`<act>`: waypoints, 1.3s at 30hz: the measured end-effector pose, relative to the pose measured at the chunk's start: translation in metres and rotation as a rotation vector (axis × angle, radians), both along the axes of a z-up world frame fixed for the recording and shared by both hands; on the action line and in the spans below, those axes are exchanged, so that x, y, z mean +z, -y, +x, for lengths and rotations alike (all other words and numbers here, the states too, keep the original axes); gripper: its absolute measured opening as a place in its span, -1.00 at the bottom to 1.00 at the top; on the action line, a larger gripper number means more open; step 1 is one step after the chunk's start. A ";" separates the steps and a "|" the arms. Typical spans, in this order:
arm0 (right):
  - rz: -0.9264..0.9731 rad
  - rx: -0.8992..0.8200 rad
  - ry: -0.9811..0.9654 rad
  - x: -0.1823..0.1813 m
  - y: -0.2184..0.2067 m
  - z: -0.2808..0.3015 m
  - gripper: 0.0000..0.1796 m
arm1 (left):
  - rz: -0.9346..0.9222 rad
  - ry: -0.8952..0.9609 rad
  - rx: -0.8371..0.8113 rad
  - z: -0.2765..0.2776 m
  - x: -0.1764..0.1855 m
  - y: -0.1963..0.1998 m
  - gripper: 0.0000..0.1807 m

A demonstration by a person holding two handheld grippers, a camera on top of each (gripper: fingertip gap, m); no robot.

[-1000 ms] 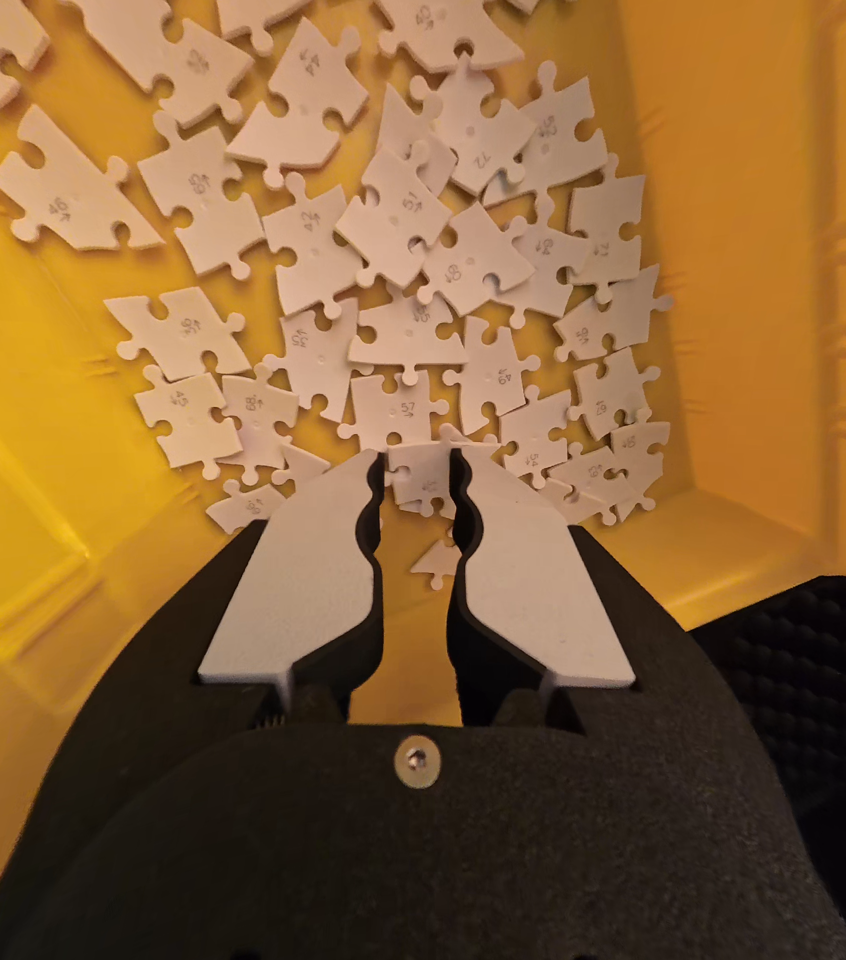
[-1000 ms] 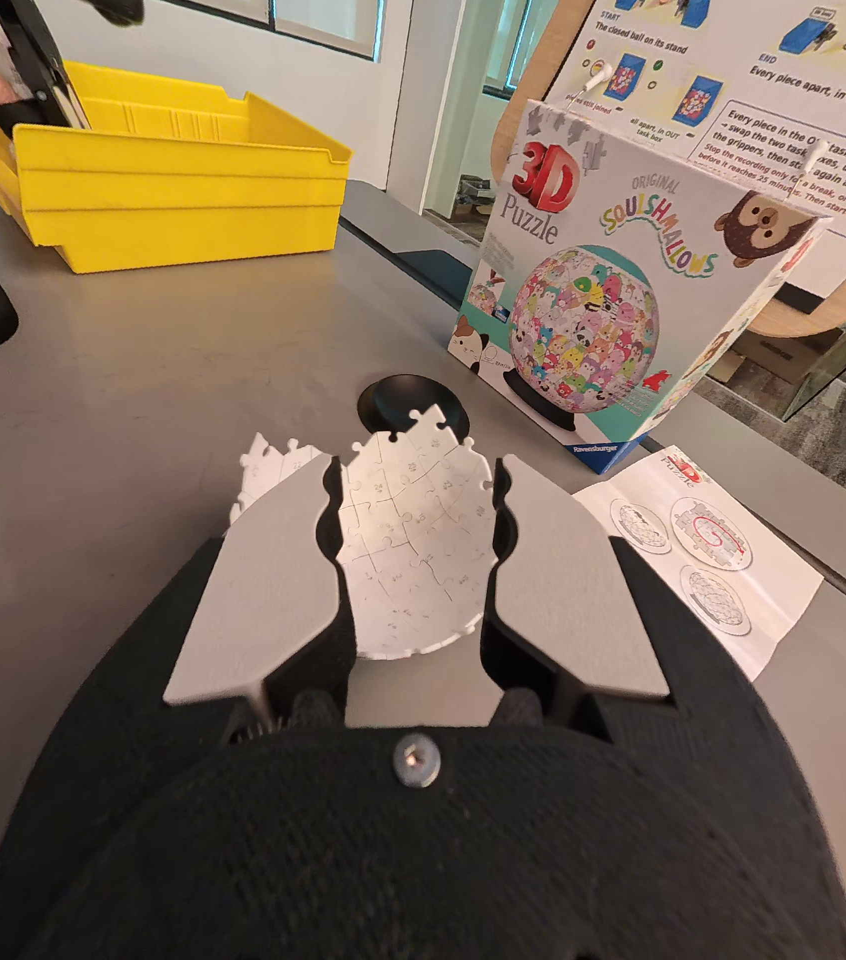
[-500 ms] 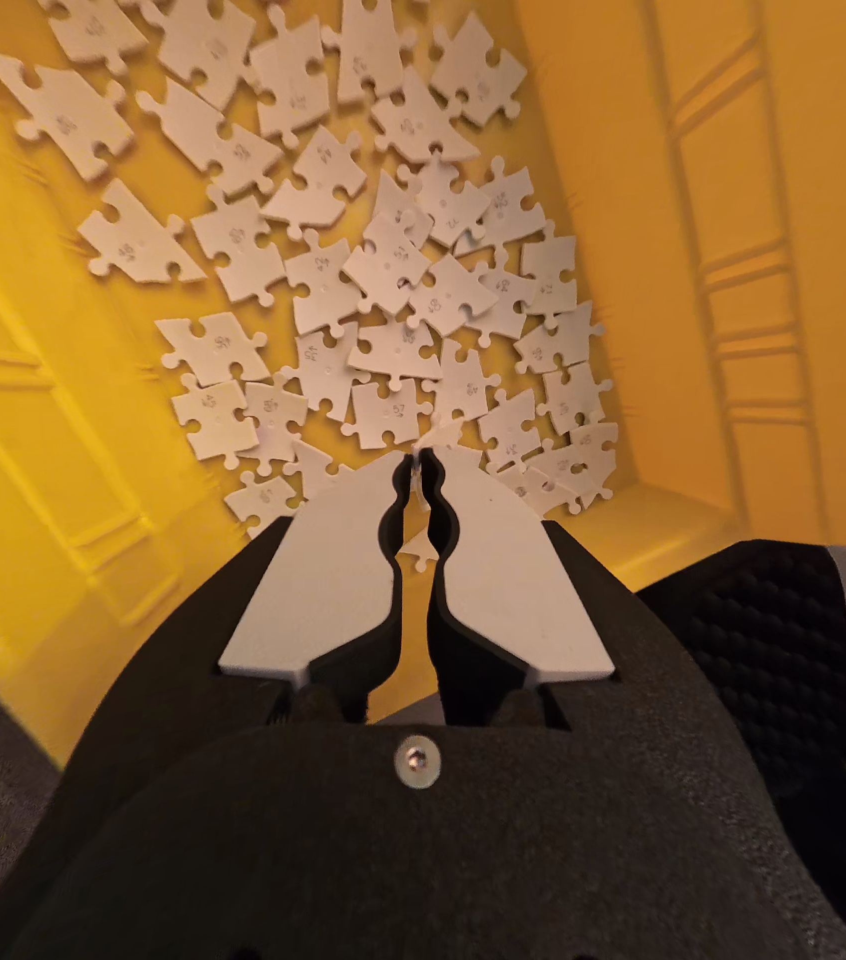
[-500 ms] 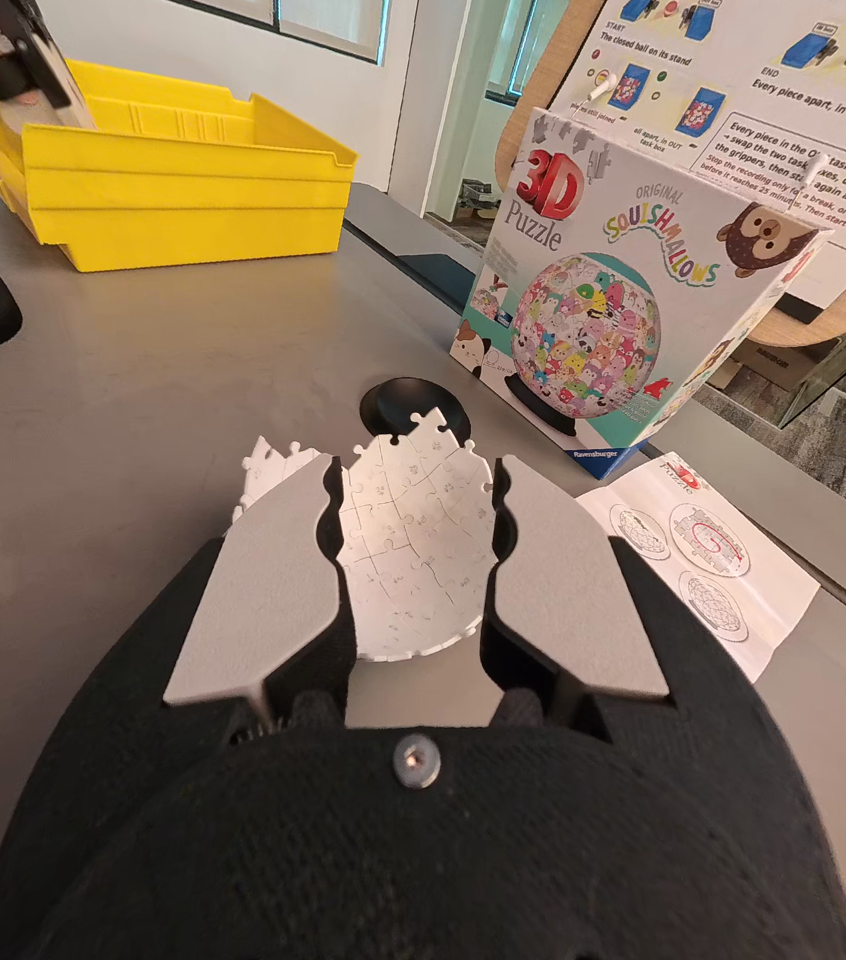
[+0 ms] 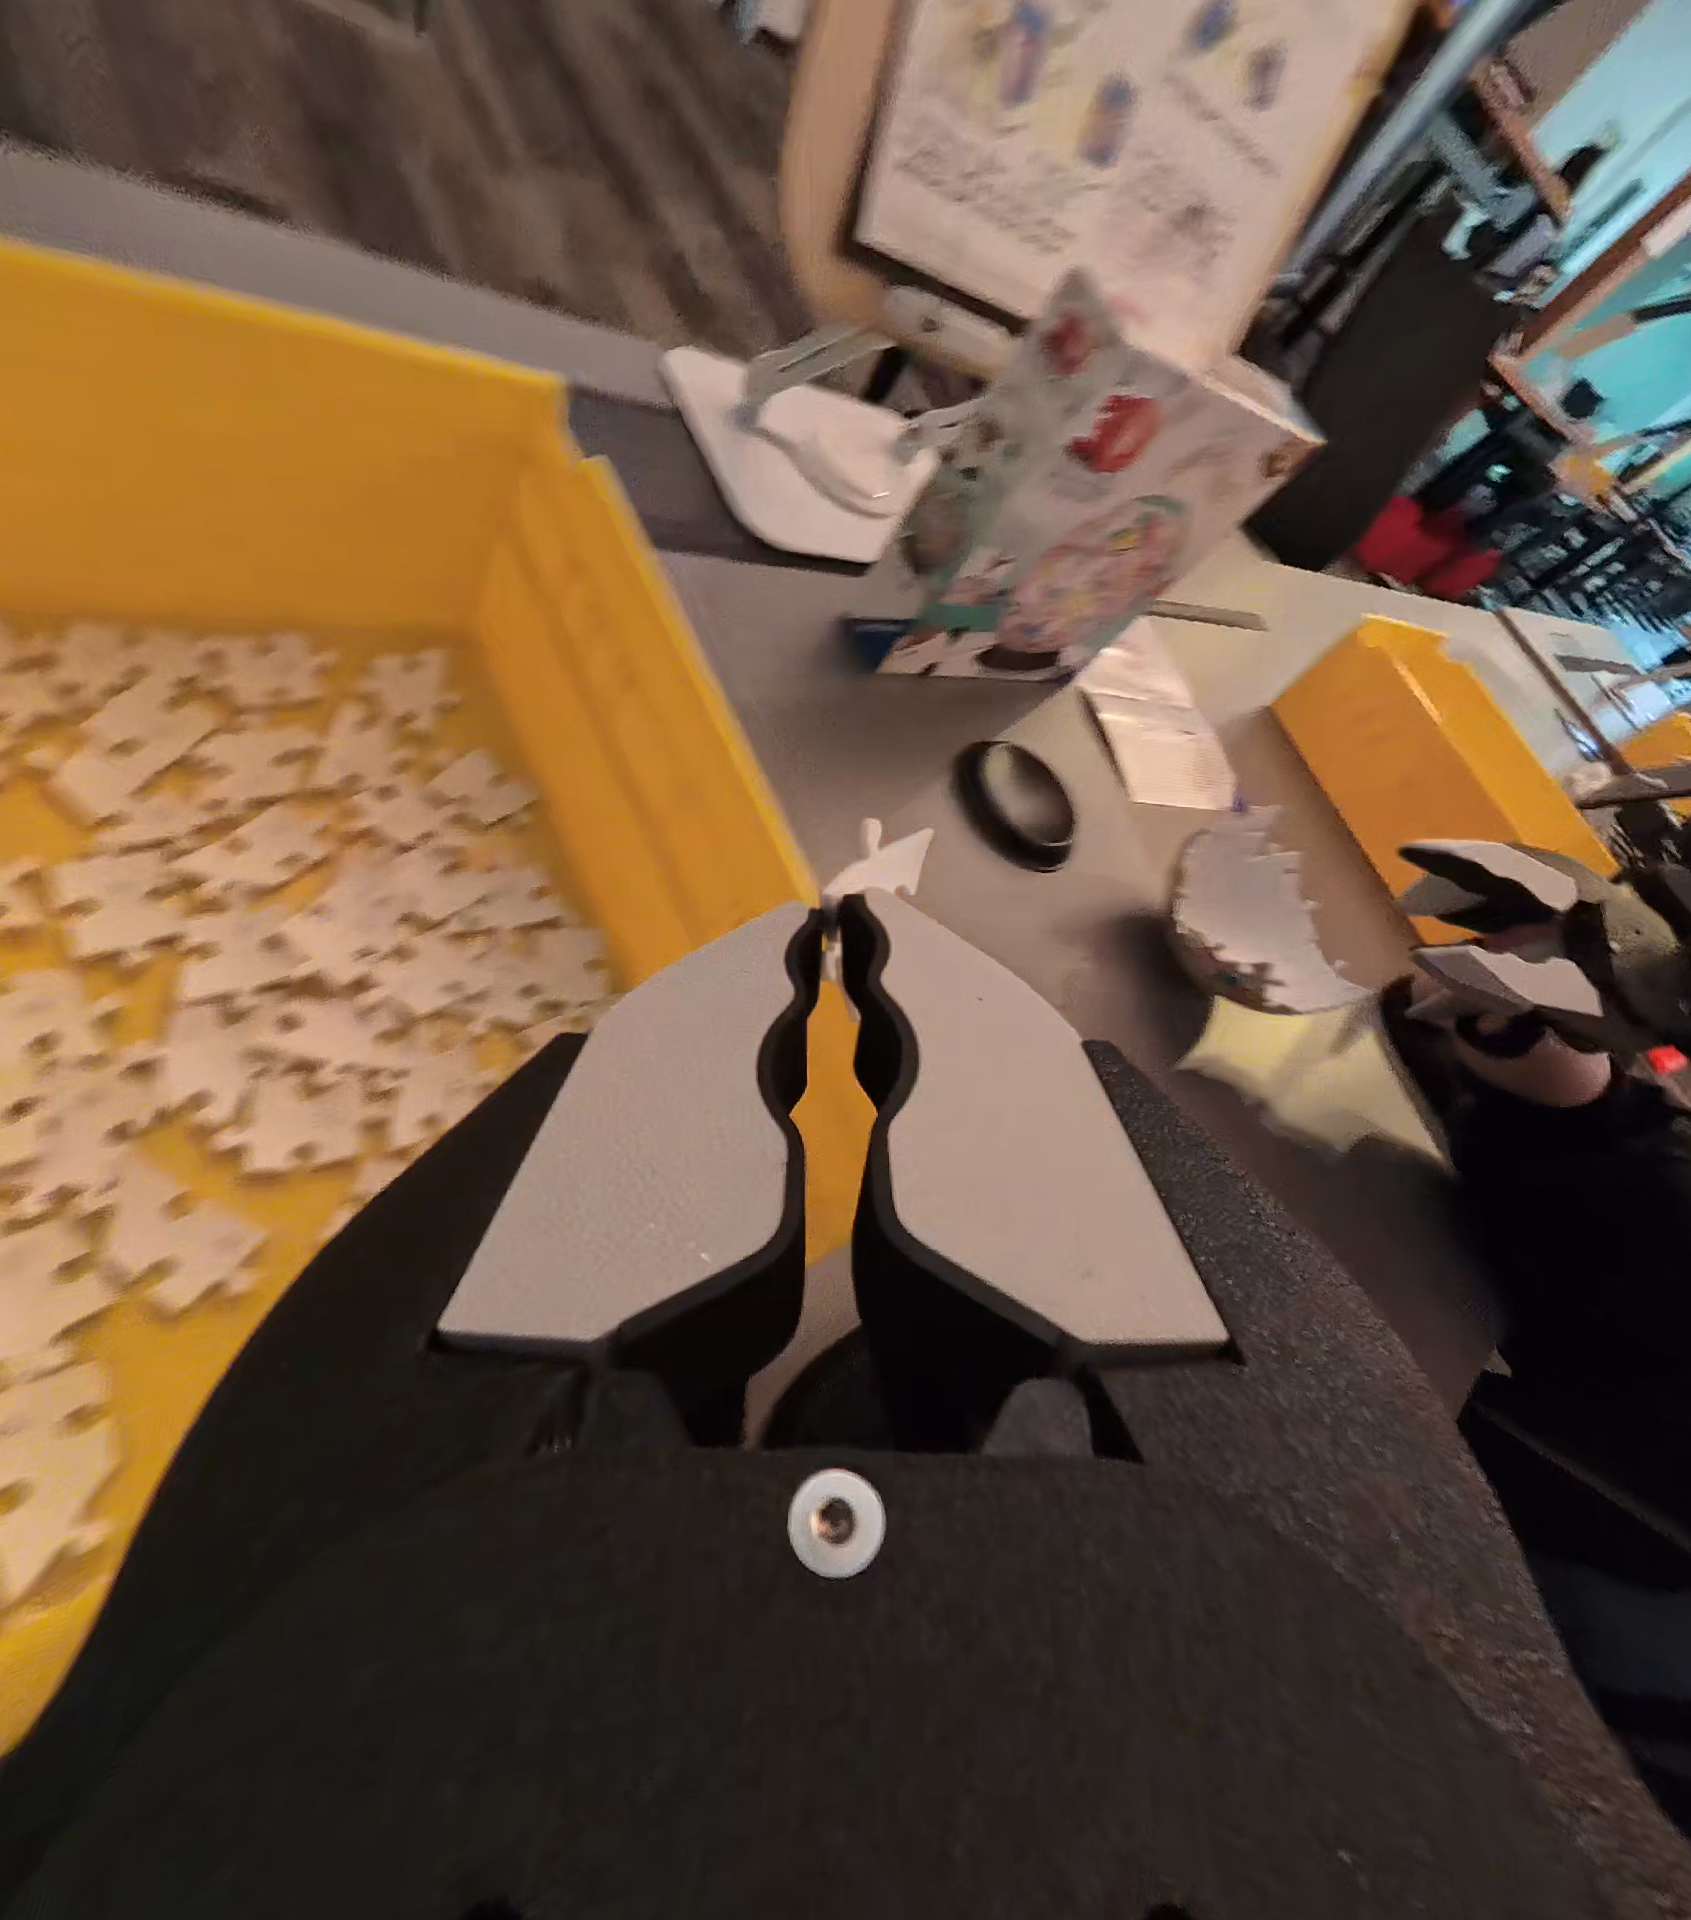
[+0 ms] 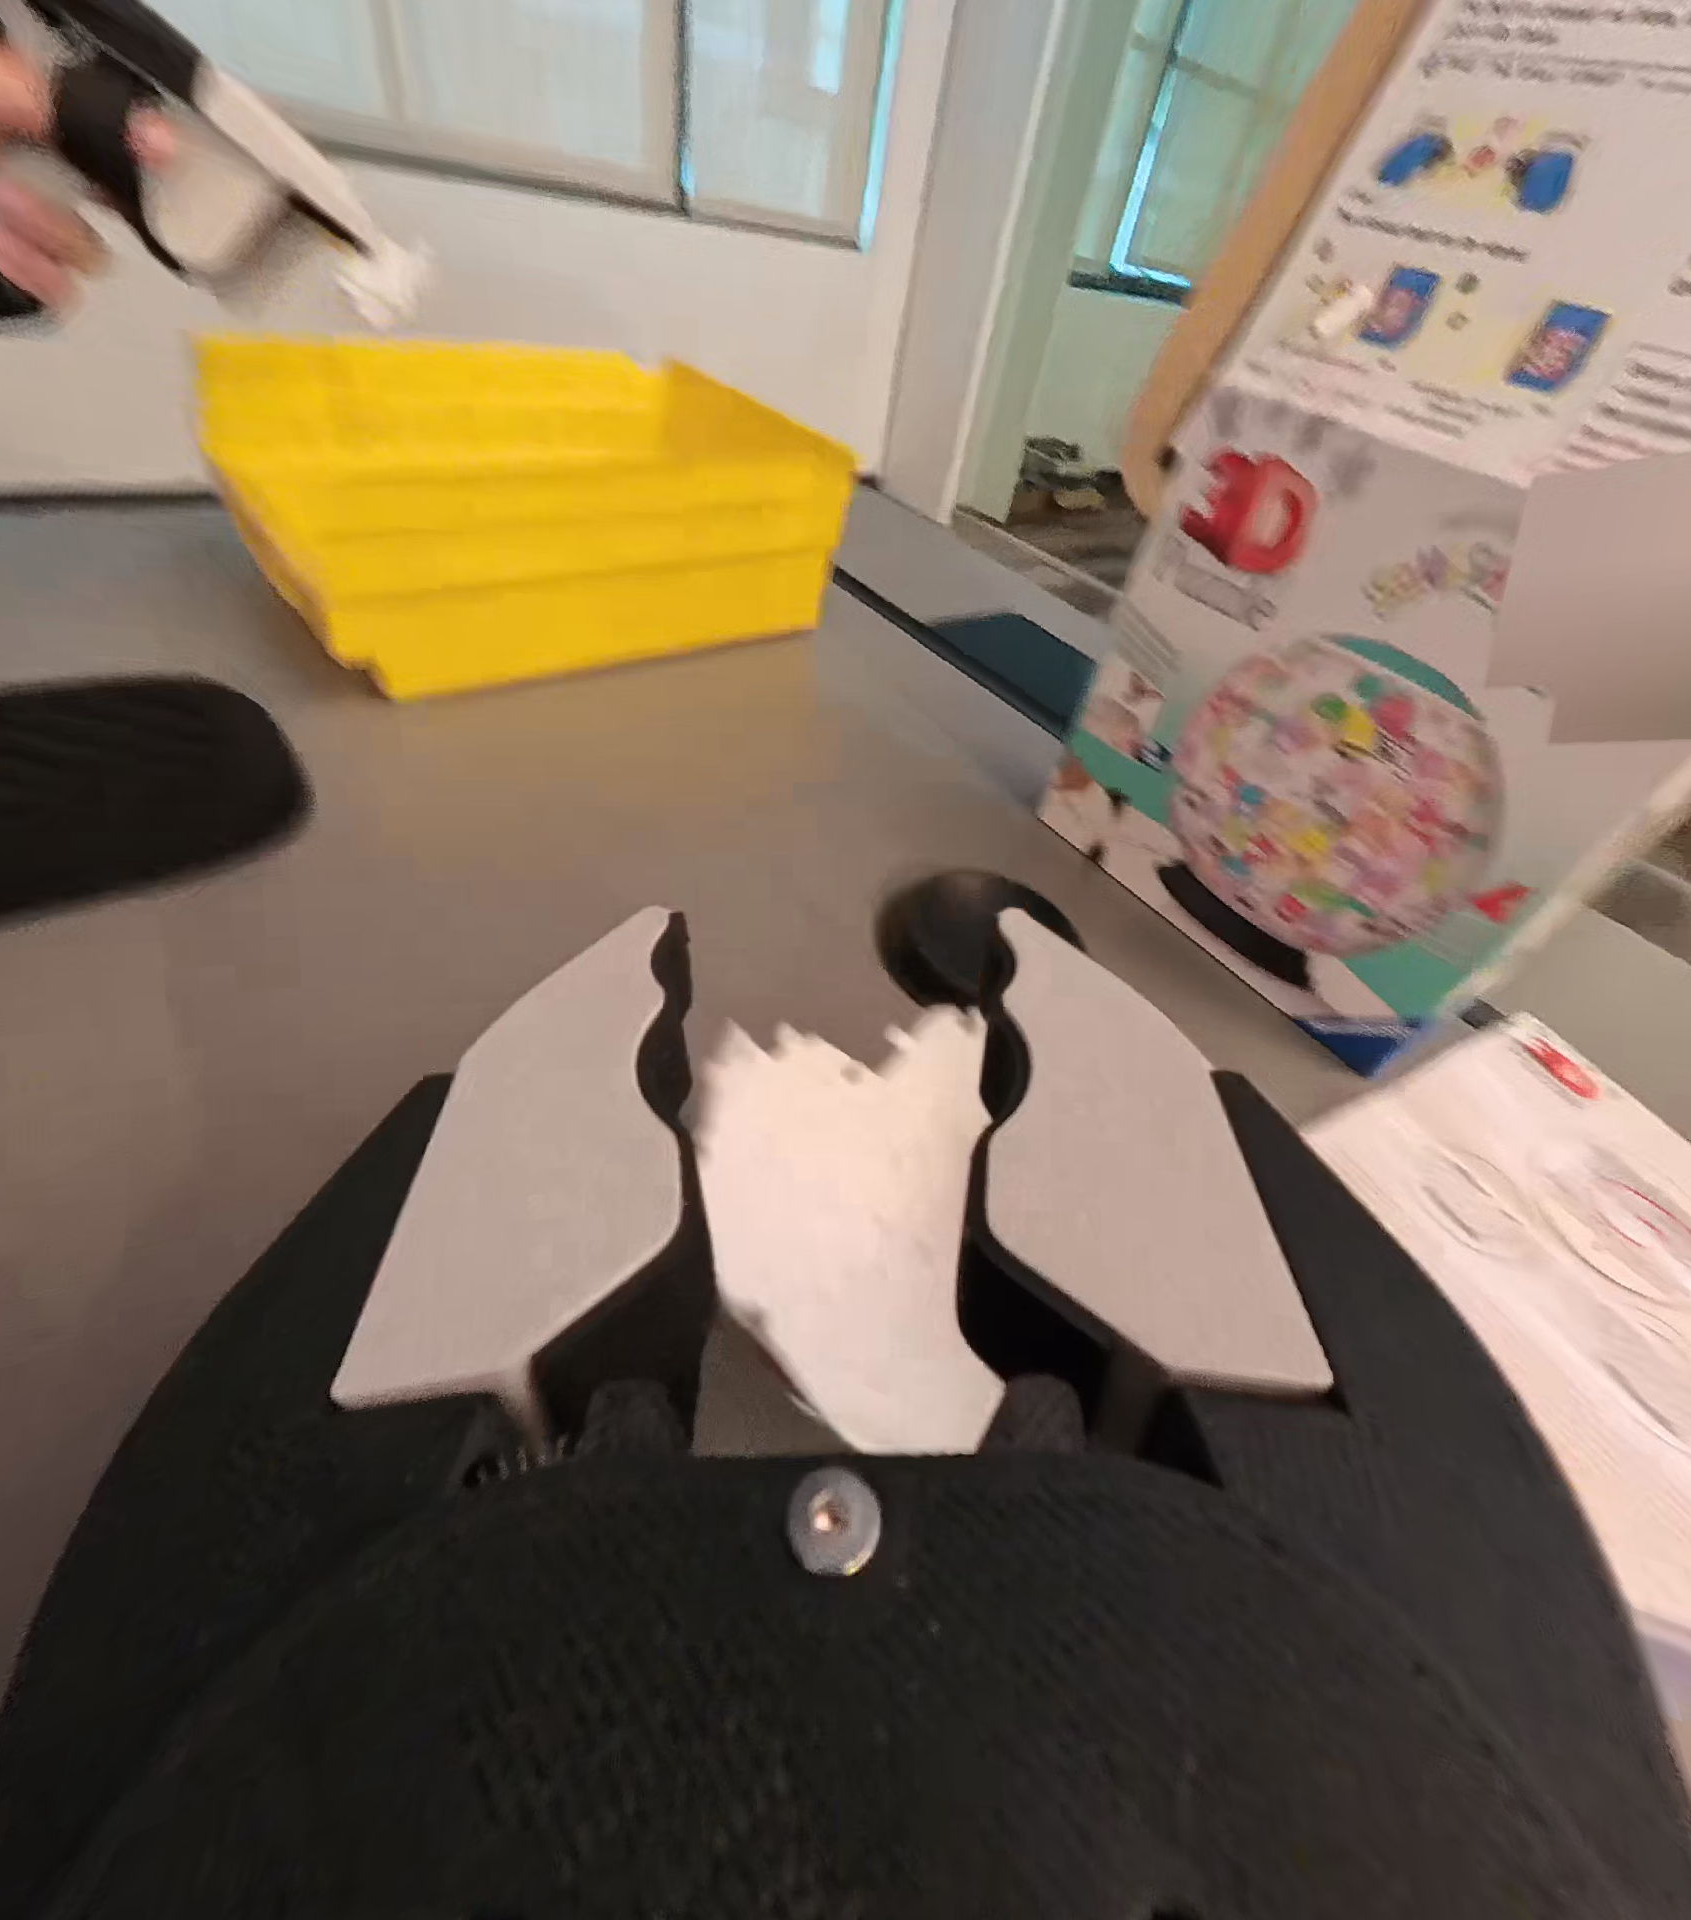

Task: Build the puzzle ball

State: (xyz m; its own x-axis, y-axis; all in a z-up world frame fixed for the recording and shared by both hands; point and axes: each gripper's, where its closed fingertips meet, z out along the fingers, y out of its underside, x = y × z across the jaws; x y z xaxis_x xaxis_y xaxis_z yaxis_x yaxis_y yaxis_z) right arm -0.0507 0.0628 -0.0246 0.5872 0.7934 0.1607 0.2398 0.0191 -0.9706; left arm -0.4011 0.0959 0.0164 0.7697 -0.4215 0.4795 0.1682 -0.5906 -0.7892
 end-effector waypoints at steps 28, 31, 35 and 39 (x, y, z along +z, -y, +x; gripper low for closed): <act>-0.544 0.357 -0.527 0.049 0.050 -0.108 -0.96 | 0.333 0.209 -0.204 0.233 0.029 0.074 -0.96; -0.591 0.338 -0.511 0.040 0.044 -0.108 -0.97 | 0.333 0.224 -0.181 0.231 0.023 0.069 -0.96; -0.639 0.306 -0.481 0.026 0.038 -0.104 -0.97 | 0.368 0.254 -0.107 0.215 0.025 0.061 -0.97; -0.636 0.286 -0.443 0.022 0.036 -0.097 -0.97 | 0.330 0.235 -0.061 0.204 0.013 0.054 -0.97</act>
